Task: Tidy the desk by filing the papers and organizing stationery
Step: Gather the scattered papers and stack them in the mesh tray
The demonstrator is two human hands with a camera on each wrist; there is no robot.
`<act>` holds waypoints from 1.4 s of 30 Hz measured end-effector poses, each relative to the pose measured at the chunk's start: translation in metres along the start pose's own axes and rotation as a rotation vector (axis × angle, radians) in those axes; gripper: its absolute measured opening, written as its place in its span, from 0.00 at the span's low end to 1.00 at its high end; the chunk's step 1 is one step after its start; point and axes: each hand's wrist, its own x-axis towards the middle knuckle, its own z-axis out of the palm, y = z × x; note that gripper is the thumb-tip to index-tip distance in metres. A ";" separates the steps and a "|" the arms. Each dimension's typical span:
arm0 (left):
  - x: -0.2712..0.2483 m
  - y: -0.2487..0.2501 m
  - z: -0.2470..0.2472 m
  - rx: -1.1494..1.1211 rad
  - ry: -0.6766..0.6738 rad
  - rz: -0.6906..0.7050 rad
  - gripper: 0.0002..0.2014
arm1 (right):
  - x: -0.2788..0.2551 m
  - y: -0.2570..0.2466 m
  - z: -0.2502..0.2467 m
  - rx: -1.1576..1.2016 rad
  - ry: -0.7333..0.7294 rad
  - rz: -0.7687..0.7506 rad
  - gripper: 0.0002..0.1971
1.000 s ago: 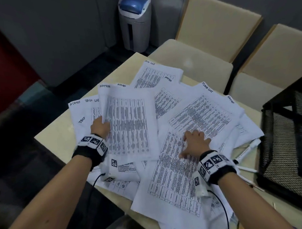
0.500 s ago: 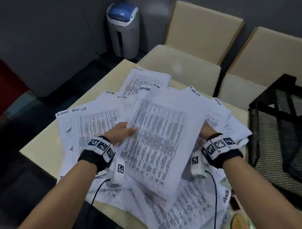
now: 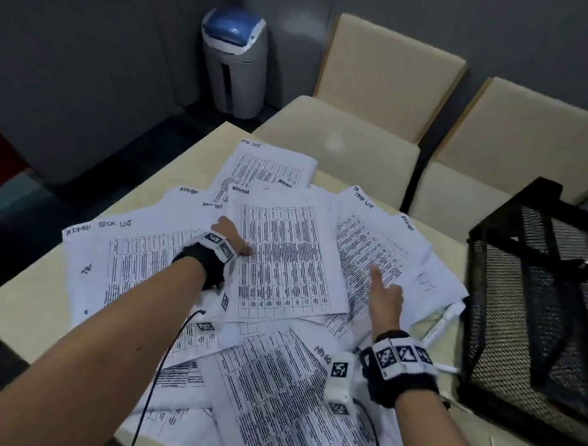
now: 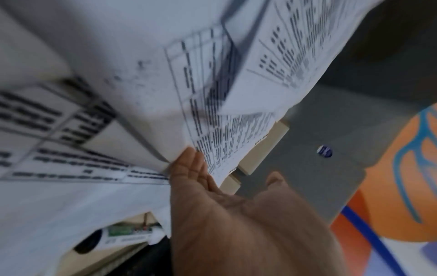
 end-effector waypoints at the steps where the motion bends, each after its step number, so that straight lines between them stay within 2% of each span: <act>1: 0.002 0.000 0.004 0.076 0.009 0.013 0.42 | -0.003 0.000 0.005 -0.013 -0.043 0.000 0.38; 3: -0.002 0.004 0.015 0.234 0.002 0.060 0.39 | -0.011 -0.003 0.014 -0.022 -0.091 -0.037 0.31; 4: -0.010 0.008 0.021 0.252 -0.016 0.102 0.34 | -0.013 -0.003 0.020 -0.019 -0.104 -0.072 0.27; 6: -0.028 0.015 0.035 0.084 -0.112 0.226 0.17 | -0.017 -0.005 0.030 -0.008 -0.143 -0.089 0.24; 8: -0.047 0.019 0.047 -0.157 -0.183 0.337 0.06 | -0.027 -0.007 0.036 -0.017 -0.223 -0.038 0.22; 10: -0.059 0.014 0.053 -0.313 -0.122 0.394 0.07 | -0.034 -0.009 0.036 0.024 -0.236 -0.019 0.17; 12: -0.069 0.005 0.047 -0.459 -0.010 0.411 0.08 | -0.035 -0.011 0.030 -0.008 -0.057 -0.081 0.25; 14: -0.079 -0.008 0.032 -0.615 0.060 0.388 0.08 | -0.032 -0.011 0.022 -0.117 0.133 -0.102 0.38; 15: -0.082 -0.017 0.023 -0.672 0.090 0.368 0.07 | -0.031 -0.010 0.019 -0.117 0.173 -0.096 0.43; 16: -0.085 -0.028 0.016 -0.719 0.114 0.353 0.06 | -0.026 -0.009 0.020 -0.065 0.140 -0.068 0.47; 18: -0.087 -0.053 0.006 -0.807 0.080 0.299 0.04 | -0.022 -0.009 0.025 0.203 -0.081 -0.039 0.51; 19: -0.085 -0.066 0.003 -0.821 0.038 0.256 0.04 | -0.021 -0.011 0.031 0.296 -0.190 -0.040 0.49; 21: -0.083 -0.093 0.003 -0.804 0.007 0.143 0.03 | -0.025 -0.019 0.045 0.250 -0.278 -0.114 0.35; 24: -0.073 -0.135 0.003 -0.782 0.102 -0.086 0.18 | -0.031 -0.034 0.066 -0.119 -0.285 -0.326 0.14; 27: -0.068 -0.161 0.002 -0.564 0.229 -0.292 0.18 | -0.025 -0.039 0.076 -0.415 -0.257 -0.427 0.05; 29: -0.069 -0.169 0.001 -0.419 0.239 -0.329 0.19 | -0.018 -0.036 0.085 -0.565 -0.256 -0.444 0.04; 31: -0.070 -0.170 0.005 -0.320 0.187 -0.300 0.21 | -0.027 -0.034 0.097 -0.603 -0.329 -0.465 0.04; 32: -0.069 -0.169 0.008 -0.296 0.179 -0.275 0.20 | -0.034 -0.032 0.104 -0.564 -0.388 -0.476 0.07; 34: -0.067 -0.165 0.015 -0.274 0.181 -0.260 0.18 | -0.054 -0.032 0.114 -0.455 -0.513 -0.457 0.20; 36: -0.069 -0.160 0.019 -0.243 0.237 -0.277 0.16 | -0.070 -0.038 0.114 -0.412 -0.554 -0.508 0.27; 37: -0.070 -0.159 0.021 -0.205 0.285 -0.283 0.16 | -0.072 -0.044 0.112 -0.419 -0.524 -0.574 0.25; 39: -0.071 -0.158 0.026 -0.109 0.375 -0.275 0.17 | -0.080 -0.068 0.098 -0.427 -0.372 -0.763 0.14; 42: -0.073 -0.162 0.026 -0.174 0.431 -0.209 0.18 | -0.098 -0.114 0.060 -0.157 -0.032 -0.990 0.09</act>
